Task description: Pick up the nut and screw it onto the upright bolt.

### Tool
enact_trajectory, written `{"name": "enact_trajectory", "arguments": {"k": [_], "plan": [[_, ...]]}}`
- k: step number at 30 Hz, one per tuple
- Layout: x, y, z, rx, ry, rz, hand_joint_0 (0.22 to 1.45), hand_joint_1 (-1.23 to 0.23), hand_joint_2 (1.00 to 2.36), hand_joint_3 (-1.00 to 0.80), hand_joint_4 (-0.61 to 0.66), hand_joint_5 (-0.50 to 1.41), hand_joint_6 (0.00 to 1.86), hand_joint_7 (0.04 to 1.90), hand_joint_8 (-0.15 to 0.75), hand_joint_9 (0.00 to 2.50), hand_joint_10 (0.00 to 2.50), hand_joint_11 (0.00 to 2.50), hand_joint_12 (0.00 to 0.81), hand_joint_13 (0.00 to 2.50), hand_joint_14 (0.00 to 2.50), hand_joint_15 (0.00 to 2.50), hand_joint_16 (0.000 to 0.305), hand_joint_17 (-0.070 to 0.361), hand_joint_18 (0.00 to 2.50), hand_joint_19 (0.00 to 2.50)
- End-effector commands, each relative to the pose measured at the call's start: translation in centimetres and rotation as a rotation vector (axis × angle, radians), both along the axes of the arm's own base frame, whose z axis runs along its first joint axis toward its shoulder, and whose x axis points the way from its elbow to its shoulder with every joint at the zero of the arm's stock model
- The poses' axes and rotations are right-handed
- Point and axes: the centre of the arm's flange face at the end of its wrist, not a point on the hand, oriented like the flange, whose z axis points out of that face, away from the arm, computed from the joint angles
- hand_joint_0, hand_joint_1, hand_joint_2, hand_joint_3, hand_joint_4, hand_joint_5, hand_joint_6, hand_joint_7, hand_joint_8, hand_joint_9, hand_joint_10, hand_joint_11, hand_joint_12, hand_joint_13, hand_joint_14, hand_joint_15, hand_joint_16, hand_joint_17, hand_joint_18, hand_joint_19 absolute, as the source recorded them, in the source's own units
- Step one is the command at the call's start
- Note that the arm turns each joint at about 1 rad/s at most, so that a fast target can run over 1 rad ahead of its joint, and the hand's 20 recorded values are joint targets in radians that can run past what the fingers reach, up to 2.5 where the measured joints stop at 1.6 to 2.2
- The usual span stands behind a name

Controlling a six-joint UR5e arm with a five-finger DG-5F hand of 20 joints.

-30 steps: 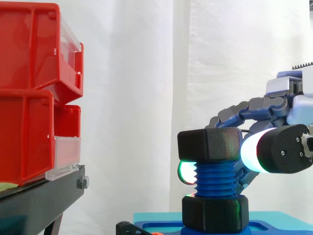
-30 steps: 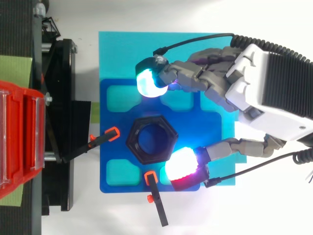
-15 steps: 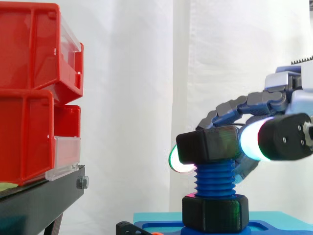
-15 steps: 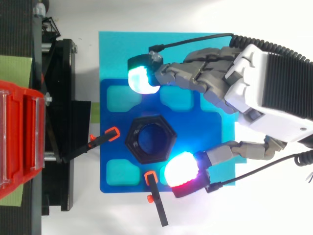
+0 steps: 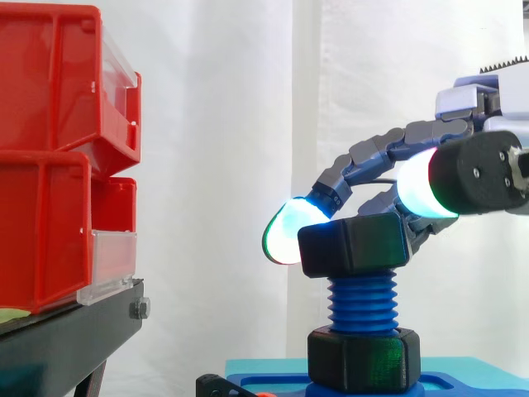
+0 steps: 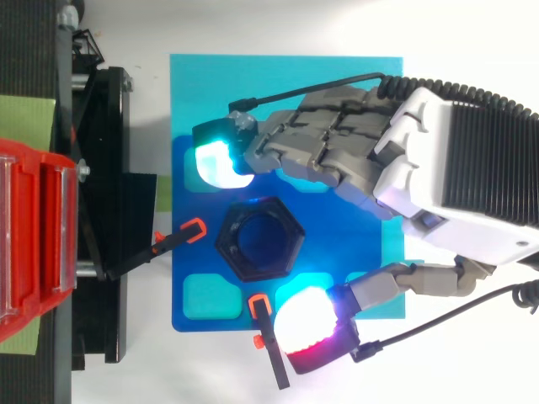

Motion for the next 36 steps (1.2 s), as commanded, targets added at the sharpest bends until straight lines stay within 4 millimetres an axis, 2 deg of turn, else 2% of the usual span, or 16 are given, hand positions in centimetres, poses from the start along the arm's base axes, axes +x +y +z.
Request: {"name": "enact_trajectory", "arguments": {"k": [1, 8, 15, 23, 36], "plan": [[0.1, 0.0, 0.2, -0.006, 0.004, 0.000, 0.37, -0.43, 1.00, -0.50, 0.20, -0.24, 0.50, 0.51, 0.325, 0.49, 0.00, 0.00, 0.446, 0.55, 0.00, 0.00, 0.077, 0.174, 0.55, 0.07], [0.4, 0.5, 0.8, -0.023, -0.018, 0.004, 0.37, -0.33, 1.00, -0.50, 0.19, -0.24, 0.50, 0.51, 0.319, 0.46, 0.00, 0.00, 0.445, 0.51, 0.00, 0.00, 0.076, 0.170, 0.50, 0.07], [0.8, 0.9, 1.2, -0.026, -0.051, 0.020, 0.38, -0.32, 1.00, -0.50, 0.20, -0.22, 0.50, 0.53, 0.318, 0.45, 0.00, 0.00, 0.446, 0.51, 0.00, 0.00, 0.074, 0.167, 0.48, 0.08], [0.9, 1.1, 1.2, -0.037, -0.055, 0.028, 0.39, -0.32, 1.00, -0.50, 0.25, -0.19, 0.50, 0.69, 0.333, 0.45, 0.00, 0.00, 0.449, 0.52, 0.00, 0.00, 0.072, 0.162, 0.46, 0.11], [0.7, 1.6, 1.0, -0.046, -0.035, 0.031, 0.40, -0.33, 1.00, -0.50, 0.24, -0.17, 0.50, 0.75, 0.341, 0.48, 0.00, 0.00, 0.448, 0.54, 0.00, 0.00, 0.070, 0.159, 0.48, 0.13]]}}
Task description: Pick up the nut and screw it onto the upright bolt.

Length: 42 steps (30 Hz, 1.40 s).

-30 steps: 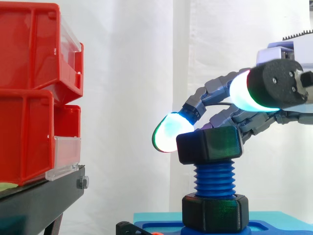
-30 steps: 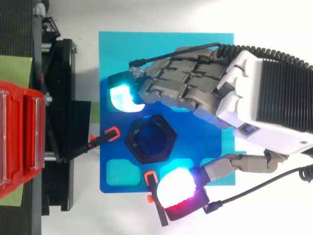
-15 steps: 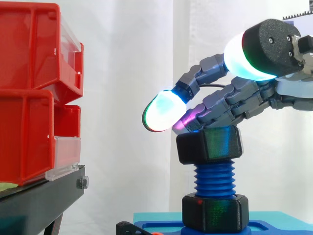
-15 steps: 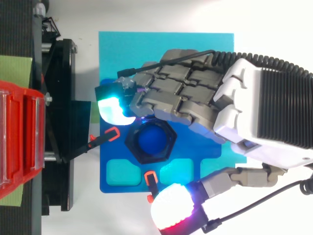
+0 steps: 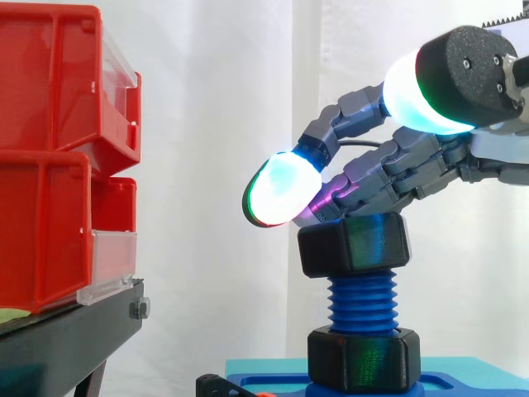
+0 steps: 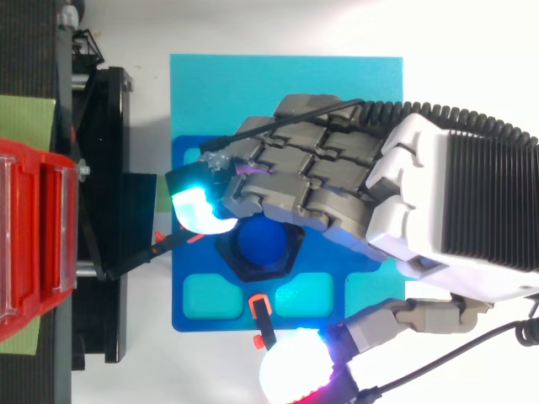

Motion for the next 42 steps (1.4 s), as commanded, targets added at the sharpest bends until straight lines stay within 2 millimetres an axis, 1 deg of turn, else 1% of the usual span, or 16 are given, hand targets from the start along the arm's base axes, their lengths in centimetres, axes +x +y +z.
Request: {"name": "enact_trajectory", "arguments": {"k": [1, 5, 8, 12, 18, 24, 28, 35, 42], "plan": [[-0.1, 0.0, -0.1, -0.003, 0.009, 0.000, 0.40, -0.33, 1.00, -0.50, 0.25, -0.17, 0.50, 0.75, 0.342, 0.49, 0.00, 0.00, 0.448, 0.54, 0.00, 0.00, 0.070, 0.159, 0.48, 0.13], [-0.1, 0.0, -0.1, -0.003, 0.009, 0.000, 0.40, -0.32, 1.00, -0.50, 0.25, -0.16, 0.50, 0.77, 0.350, 0.52, 0.00, 0.00, 0.448, 0.55, 0.00, 0.00, 0.070, 0.158, 0.48, 0.13], [-0.1, 0.0, -0.1, -0.003, 0.011, 0.000, 0.41, -0.22, 1.00, -0.50, 0.21, -0.14, 0.50, 0.78, 0.342, 0.54, 0.00, 0.00, 0.442, 0.55, 0.00, 0.00, 0.070, 0.157, 0.48, 0.14], [-0.2, 0.0, -0.2, -0.006, 0.021, 0.002, 0.42, -0.15, 1.00, -0.50, 0.21, -0.14, 0.50, 0.77, 0.341, 0.56, 0.00, 0.00, 0.440, 0.57, 0.00, 0.00, 0.070, 0.157, 0.48, 0.13], [-0.3, 0.0, -0.4, -0.010, 0.037, 0.005, 0.42, -0.15, 1.00, -0.50, 0.23, -0.12, 0.50, 0.79, 0.349, 0.59, 0.00, 0.00, 0.441, 0.61, 0.00, 0.00, 0.068, 0.154, 0.50, 0.07], [-0.3, -0.3, -0.4, -0.010, 0.037, 0.002, 0.43, -0.16, 1.00, -0.50, 0.27, -0.11, 0.50, 0.84, 0.360, 0.63, 0.00, 0.00, 0.439, 0.65, 0.00, 0.00, 0.066, 0.148, 0.51, 0.00], [-0.3, -0.7, -0.5, -0.012, 0.041, 0.000, 0.44, -0.17, 1.00, -0.50, 0.29, -0.10, 0.50, 0.86, 0.364, 0.65, 0.00, 0.00, 0.435, 0.66, 0.00, 0.00, 0.064, 0.144, 0.51, 0.00], [-0.5, -1.1, -0.6, -0.015, 0.057, 0.002, 0.45, -0.20, 1.00, -0.50, 0.33, -0.08, 0.50, 1.04, 0.375, 0.70, 0.00, 0.00, 0.428, 0.70, 0.00, 0.00, 0.062, 0.139, 0.54, 0.00], [-0.6, -1.5, -0.8, -0.019, 0.072, -0.001, 0.46, -0.22, 1.00, -0.50, 0.30, -0.07, 0.50, 1.14, 0.377, 0.73, 0.00, 0.00, 0.422, 0.72, 0.00, 0.00, 0.061, 0.137, 0.57, 0.00]]}}
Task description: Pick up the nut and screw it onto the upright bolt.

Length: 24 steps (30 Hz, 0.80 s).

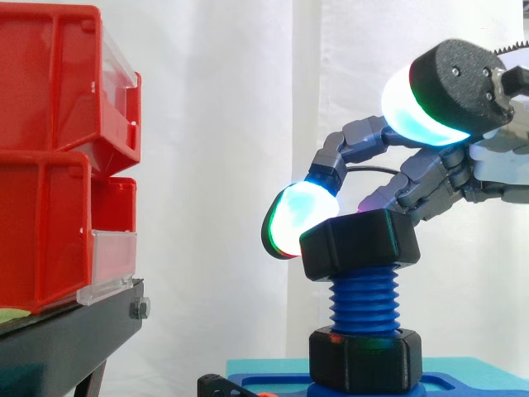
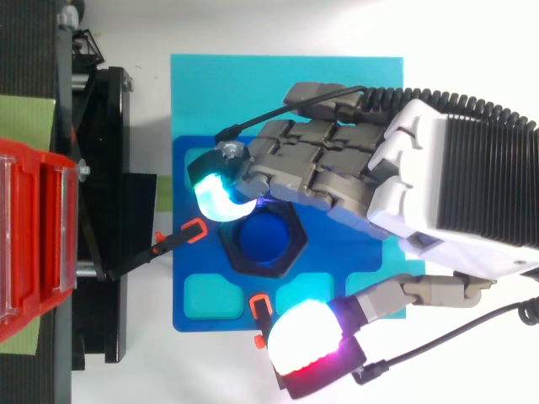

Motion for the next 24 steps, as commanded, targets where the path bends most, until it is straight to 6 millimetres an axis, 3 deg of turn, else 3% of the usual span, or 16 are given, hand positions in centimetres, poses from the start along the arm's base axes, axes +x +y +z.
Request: {"name": "enact_trajectory", "arguments": {"k": [1, 24], "plan": [[-0.1, -0.3, -0.1, -0.002, 0.009, -0.003, 0.46, -0.22, 1.00, -0.50, 0.30, -0.07, 0.50, 1.14, 0.379, 0.73, 0.00, 0.00, 0.422, 0.72, 0.00, 0.00, 0.061, 0.137, 0.57, 0.00], [-0.1, -1.7, 0.0, -0.010, 0.018, 0.015, 0.47, -0.25, 1.00, -0.50, 0.24, -0.03, 0.50, 1.46, 0.381, 0.82, 0.00, 0.00, 0.412, 0.78, 0.00, 0.00, 0.061, 0.136, 0.63, 0.00]]}}
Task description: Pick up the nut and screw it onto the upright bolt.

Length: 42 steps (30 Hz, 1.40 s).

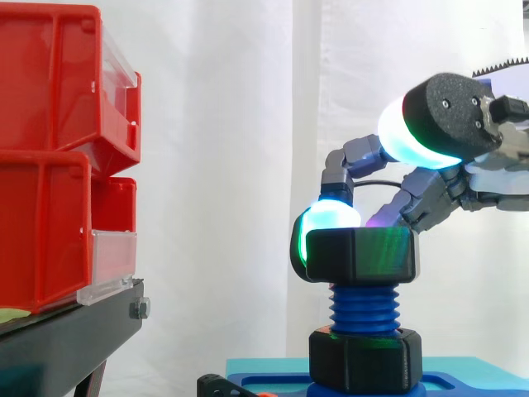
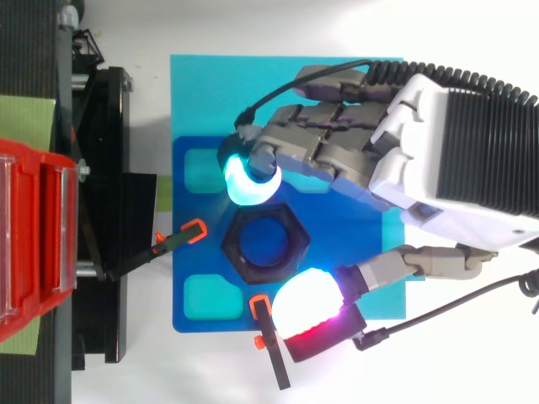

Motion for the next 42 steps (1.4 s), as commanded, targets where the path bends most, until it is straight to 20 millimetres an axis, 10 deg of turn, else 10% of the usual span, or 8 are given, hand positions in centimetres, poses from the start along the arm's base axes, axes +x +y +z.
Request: {"name": "enact_trajectory", "arguments": {"k": [1, 32, 42], "plan": [[0.0, -0.2, 0.1, -0.001, -0.002, 0.010, 0.47, -0.25, 1.00, -0.50, 0.24, -0.03, 0.50, 1.46, 0.381, 0.83, 0.00, 0.00, 0.414, 0.78, 0.00, 0.00, 0.061, 0.136, 0.64, 0.00], [-1.1, -2.7, 1.8, -0.011, 0.028, 0.016, 0.50, -0.30, 1.00, -0.50, 0.07, 0.07, 0.58, 1.33, 0.237, 1.51, 0.00, 0.00, 0.338, 1.08, 0.00, 0.00, 0.056, 0.127, 0.96, 0.00], [-2.3, -4.3, 5.0, -0.028, 0.013, 0.009, 0.48, -0.30, 1.00, -0.50, 0.26, 0.01, 0.51, 1.36, 0.345, 1.41, 0.00, 0.04, 0.395, 1.04, 0.00, 0.00, 0.067, 0.151, 0.93, 0.00]]}}
